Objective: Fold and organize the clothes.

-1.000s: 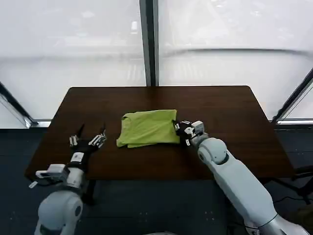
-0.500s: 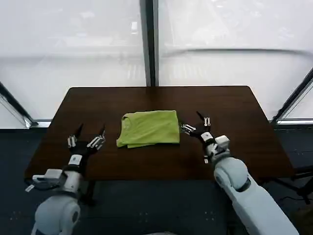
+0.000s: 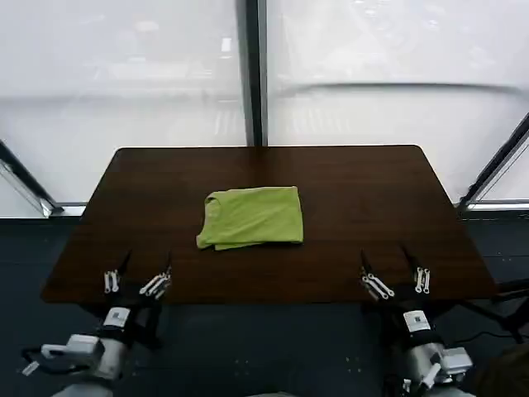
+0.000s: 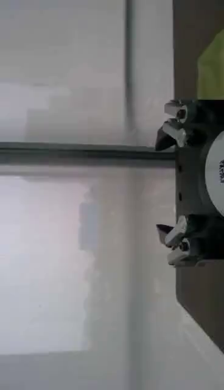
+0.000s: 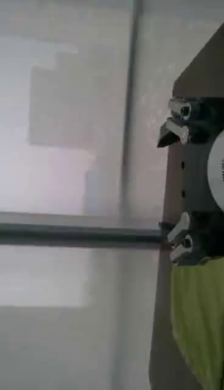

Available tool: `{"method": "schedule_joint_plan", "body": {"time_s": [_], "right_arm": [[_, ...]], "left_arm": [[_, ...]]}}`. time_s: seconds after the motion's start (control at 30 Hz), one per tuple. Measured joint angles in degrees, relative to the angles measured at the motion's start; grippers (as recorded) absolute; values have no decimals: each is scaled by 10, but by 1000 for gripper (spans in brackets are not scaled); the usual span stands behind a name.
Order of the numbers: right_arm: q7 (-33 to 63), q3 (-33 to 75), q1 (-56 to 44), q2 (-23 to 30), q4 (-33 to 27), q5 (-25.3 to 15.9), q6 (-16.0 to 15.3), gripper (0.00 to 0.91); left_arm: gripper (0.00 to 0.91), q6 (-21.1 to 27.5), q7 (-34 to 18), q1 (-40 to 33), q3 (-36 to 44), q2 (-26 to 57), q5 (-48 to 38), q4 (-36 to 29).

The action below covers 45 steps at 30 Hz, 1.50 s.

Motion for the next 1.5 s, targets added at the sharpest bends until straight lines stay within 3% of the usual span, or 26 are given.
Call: {"method": "schedule_joint_plan", "body": {"time_s": [0.33,0.7,1.5], "right_arm": [[-3,41,-118,10,41,-1,7,878],[-5,26,-122,14,35,-2,-2,878],[-9,10,-116,21,23,-5,-3,878]], "left_arm": [[878,-14,19,83,-34,1,-20,-21],[878,4,16,92,-37,-5,-18,-23],[878,-15,31,85,-43,2,-18,-6]]}}
